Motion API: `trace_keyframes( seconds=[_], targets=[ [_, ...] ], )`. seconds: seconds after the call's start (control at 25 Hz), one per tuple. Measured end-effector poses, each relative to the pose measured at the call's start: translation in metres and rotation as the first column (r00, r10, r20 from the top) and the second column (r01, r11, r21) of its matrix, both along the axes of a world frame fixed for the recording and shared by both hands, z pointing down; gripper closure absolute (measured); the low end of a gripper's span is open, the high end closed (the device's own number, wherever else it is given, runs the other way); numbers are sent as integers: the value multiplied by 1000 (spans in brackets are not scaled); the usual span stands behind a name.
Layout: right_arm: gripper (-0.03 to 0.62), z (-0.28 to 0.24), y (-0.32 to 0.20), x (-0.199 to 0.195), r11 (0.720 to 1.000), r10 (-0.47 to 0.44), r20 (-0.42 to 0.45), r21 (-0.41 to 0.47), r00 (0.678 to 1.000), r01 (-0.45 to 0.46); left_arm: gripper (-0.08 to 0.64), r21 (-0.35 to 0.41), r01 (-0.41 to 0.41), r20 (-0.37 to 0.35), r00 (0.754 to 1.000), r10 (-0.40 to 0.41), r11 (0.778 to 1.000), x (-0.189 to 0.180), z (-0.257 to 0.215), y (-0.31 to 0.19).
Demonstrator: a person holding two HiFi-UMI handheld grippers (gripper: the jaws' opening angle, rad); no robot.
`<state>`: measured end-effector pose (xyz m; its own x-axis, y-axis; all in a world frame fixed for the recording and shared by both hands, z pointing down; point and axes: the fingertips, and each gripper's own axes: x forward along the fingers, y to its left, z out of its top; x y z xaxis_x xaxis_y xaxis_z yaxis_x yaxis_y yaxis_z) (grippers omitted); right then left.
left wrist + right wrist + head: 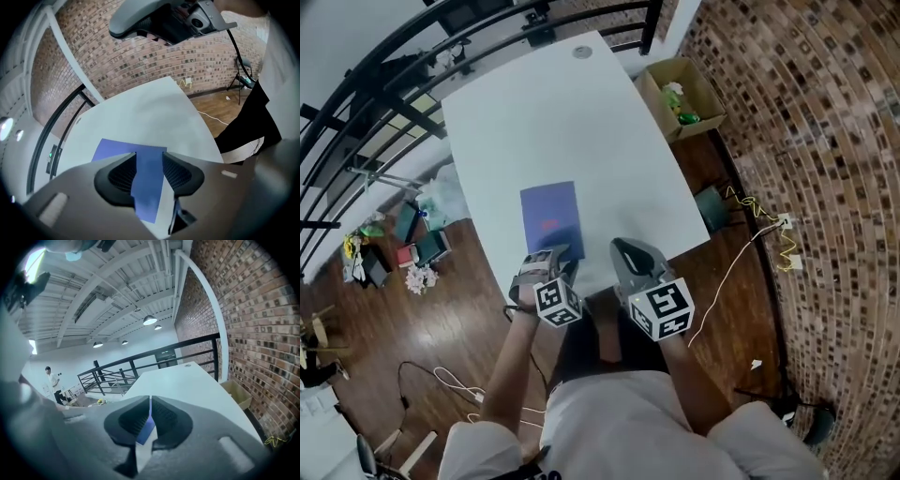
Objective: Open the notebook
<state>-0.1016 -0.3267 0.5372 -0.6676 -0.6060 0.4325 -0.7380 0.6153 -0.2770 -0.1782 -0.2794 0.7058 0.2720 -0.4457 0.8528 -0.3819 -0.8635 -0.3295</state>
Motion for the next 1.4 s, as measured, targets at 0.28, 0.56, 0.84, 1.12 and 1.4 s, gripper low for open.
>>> trace_keyframes(
  seconds=[0.28, 0.56, 0.84, 1.12, 1.4],
  targets=[
    [592, 8, -3, -2, 999, 34, -6, -14, 999, -34, 339, -29, -137, 37, 990, 138, 990, 10, 16, 6],
    [592, 11, -5, -1, 999, 49, -10, -21, 999, -50, 351, -29, -164, 82, 983, 166, 986, 10, 18, 2],
    [592, 12, -6, 2, 998, 53, -10, -21, 999, -53, 392, 3, -158, 74, 985, 157, 987, 13, 17, 4],
    [592, 13, -3, -3, 999, 42, -10, -23, 999, -42, 454, 39, -127, 53, 991, 125, 991, 9, 15, 1],
    [592, 14, 1, -9, 999, 28, -12, -27, 1000, -28, 511, 92, -100, 49, 994, 96, 991, 3, 6, -4]
  ],
)
